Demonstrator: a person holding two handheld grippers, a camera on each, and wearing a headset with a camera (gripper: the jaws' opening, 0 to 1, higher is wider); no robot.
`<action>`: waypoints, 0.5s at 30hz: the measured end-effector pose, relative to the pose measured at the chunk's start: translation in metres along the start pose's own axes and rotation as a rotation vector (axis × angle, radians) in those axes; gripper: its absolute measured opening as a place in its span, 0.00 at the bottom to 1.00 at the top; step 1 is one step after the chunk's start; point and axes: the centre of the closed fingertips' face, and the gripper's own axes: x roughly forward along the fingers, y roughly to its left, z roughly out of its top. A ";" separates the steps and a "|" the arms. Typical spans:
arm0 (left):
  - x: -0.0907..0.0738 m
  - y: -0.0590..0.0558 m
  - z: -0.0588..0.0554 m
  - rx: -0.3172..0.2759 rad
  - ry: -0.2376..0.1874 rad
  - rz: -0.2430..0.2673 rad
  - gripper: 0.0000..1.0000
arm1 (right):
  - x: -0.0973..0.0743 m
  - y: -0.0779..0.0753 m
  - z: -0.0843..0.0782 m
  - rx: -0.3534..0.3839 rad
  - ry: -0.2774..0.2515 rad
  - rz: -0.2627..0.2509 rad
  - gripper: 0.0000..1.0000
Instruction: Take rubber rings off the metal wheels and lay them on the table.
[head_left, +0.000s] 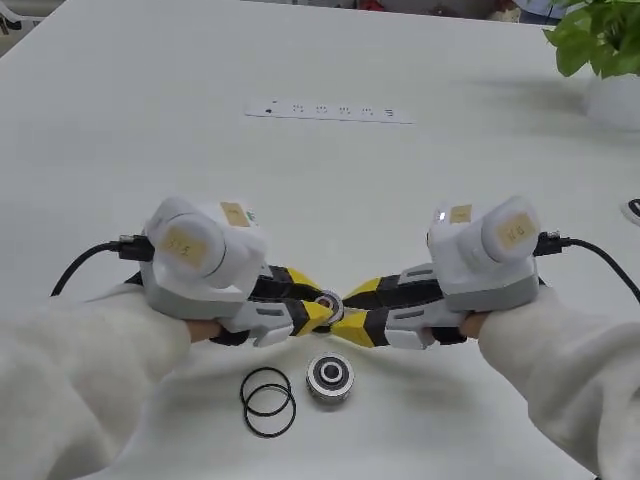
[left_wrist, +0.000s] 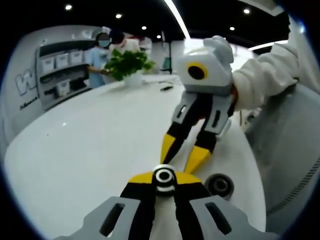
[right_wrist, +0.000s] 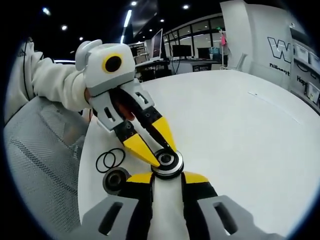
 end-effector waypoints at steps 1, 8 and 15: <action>0.000 0.000 0.000 -0.002 0.000 0.000 0.15 | 0.000 0.000 0.000 0.000 0.001 0.001 0.18; -0.003 -0.003 -0.001 -0.009 -0.002 -0.001 0.15 | 0.000 0.000 -0.002 0.018 0.009 0.005 0.16; -0.004 -0.001 -0.001 -0.015 -0.004 0.000 0.15 | -0.001 0.000 -0.004 0.016 0.026 0.007 0.09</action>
